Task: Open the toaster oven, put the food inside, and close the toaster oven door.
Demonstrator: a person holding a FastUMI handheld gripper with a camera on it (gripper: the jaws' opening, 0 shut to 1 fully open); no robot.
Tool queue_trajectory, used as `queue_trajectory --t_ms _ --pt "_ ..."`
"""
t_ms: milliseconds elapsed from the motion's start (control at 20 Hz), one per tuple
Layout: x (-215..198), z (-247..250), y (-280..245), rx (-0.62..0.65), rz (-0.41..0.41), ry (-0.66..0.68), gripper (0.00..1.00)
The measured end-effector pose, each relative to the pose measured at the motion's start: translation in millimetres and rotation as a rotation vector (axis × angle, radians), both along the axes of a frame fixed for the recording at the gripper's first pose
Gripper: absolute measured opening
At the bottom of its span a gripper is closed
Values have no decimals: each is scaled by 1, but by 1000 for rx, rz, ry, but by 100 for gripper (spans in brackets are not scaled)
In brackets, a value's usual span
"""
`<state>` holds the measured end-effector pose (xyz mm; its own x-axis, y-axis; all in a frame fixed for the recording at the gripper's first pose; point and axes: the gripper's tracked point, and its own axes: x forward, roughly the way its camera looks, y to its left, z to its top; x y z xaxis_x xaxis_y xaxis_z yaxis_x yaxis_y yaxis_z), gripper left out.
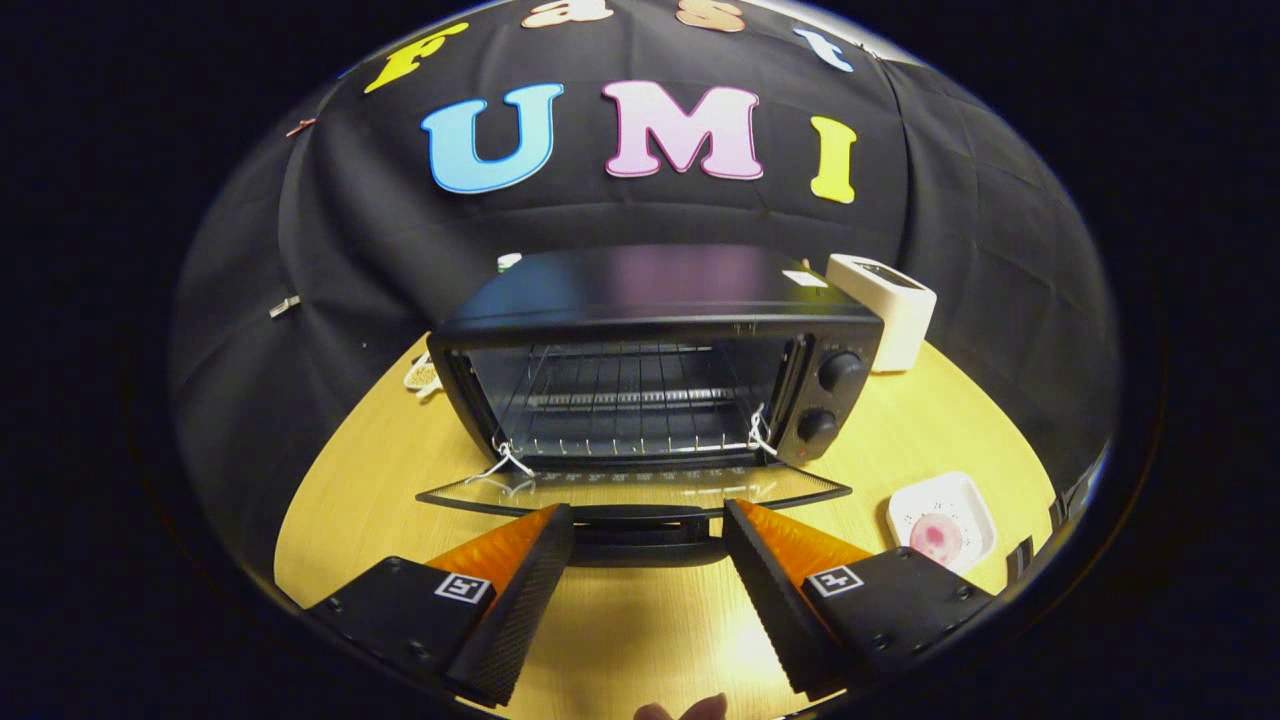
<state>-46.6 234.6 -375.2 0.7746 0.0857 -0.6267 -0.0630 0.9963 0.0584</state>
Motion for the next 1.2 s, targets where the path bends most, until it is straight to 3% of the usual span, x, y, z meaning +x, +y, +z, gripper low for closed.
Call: queue_trajectory --t_ms 300,650,950,1200 --pt "-34 -50 -1 -14 58 209 99" --pt "-47 -44 1 31 150 260 99" --pt "-28 2 -23 99 193 177 99" --pt "-10 42 -74 148 213 112 99"
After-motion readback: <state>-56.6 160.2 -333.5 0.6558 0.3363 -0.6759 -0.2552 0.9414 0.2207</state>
